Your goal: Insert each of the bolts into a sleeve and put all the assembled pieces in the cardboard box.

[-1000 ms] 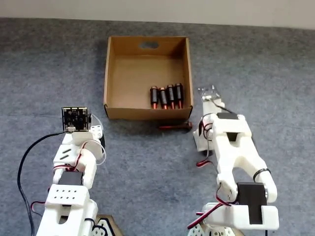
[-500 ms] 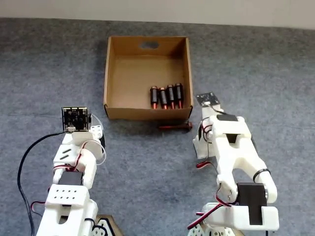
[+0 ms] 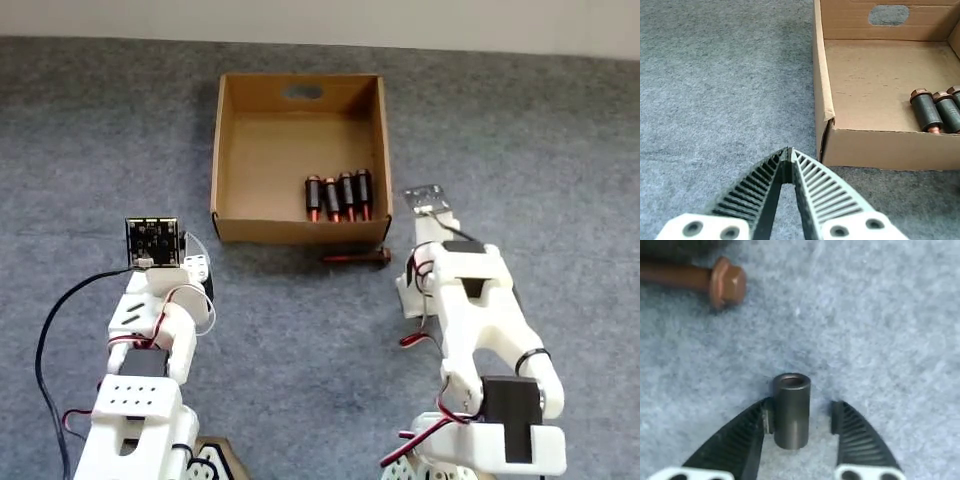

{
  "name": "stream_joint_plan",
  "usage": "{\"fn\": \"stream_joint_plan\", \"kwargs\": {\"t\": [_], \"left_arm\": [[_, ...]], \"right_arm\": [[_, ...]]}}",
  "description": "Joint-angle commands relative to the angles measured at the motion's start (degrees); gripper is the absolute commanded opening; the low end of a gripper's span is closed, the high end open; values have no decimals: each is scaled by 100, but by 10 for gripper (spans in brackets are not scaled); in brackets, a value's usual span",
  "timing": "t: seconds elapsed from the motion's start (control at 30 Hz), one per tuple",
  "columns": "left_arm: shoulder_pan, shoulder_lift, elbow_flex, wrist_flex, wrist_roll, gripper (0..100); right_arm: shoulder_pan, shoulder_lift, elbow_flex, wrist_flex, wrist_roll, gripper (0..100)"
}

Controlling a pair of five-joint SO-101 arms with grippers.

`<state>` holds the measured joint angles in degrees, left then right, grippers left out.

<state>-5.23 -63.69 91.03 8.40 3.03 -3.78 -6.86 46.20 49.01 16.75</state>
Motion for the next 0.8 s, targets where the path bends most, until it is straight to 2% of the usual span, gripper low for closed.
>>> {"fn": "stream_joint_plan", "kwargs": {"t": [0.0,0.23,0.43,0.63,0.77], "left_arm": [[-75,-92,-22,-132,26,10],[-75,-92,-57,-114,18,11],[48,-48,-101,-44,-440,11],[620,-40,-954,1635,-457,11],[910,-40,-1130,1960,-870,52]], "right_arm": [[-13,-4,119,-136,53,19],[22,-365,48,145,35,5],[-4,-1974,-66,787,26,5],[-84,-3767,400,954,-105,5],[-268,-4558,1270,347,-624,5]]}}
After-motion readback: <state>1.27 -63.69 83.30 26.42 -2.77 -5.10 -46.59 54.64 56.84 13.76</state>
